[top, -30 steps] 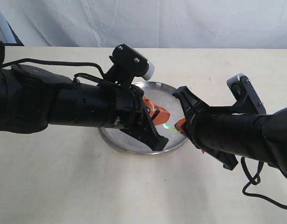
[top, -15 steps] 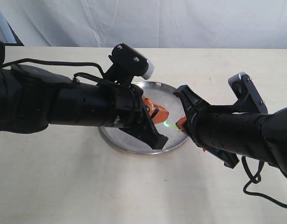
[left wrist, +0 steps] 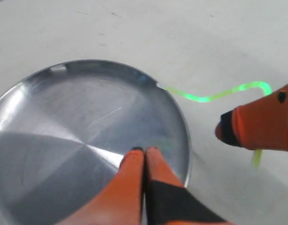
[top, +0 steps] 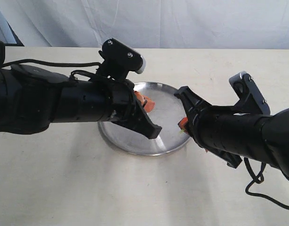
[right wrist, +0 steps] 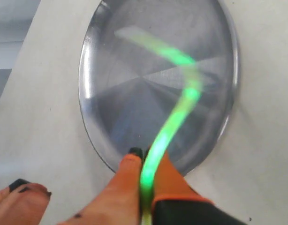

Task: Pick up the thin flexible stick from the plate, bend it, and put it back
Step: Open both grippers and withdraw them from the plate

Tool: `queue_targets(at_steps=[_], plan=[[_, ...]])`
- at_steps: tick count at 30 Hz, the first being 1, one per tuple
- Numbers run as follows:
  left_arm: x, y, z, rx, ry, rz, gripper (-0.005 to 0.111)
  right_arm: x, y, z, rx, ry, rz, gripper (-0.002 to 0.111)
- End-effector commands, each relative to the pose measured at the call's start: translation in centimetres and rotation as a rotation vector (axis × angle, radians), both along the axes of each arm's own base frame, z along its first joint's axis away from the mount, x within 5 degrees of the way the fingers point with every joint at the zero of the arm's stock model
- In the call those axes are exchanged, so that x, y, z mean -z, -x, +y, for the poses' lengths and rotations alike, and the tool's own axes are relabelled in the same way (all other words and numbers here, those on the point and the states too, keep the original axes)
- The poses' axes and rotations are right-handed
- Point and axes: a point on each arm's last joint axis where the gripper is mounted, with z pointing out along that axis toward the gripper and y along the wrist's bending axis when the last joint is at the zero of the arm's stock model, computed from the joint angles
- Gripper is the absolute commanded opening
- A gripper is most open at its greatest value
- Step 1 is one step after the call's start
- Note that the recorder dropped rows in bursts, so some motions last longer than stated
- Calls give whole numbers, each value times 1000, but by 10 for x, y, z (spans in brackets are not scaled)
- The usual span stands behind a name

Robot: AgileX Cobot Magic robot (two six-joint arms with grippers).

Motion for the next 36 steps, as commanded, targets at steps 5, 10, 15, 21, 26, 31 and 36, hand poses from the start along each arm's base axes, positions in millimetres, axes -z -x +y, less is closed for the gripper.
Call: queue_targets(at_steps=[5, 10, 15, 21, 26, 31, 36], plan=[[1, -17, 23, -269, -156, -95, 0, 1, -2, -3, -7, 46, -29, -1], [-6, -29, 55, -598, -268, -176, 0, -1, -5, -7, 11, 91, -74, -1], [-15, -39, 71, -680, -163, -137, 0, -18, -20, 6, -113, 168, -200, -1], [-24, -36, 83, -717, -149, -155, 0, -31, -58, 35, -437, 317, -286, -1], [-28, -27, 104, -834, -215, -205, 0, -6, -89, 26, -592, 395, -179, -1], [-29, -25, 106, -837, -206, -207, 0, 13, -107, 30, -758, 449, -95, -1], [-29, -25, 106, -831, -203, -205, 0, 33, -127, 42, -968, 549, -28, -1]])
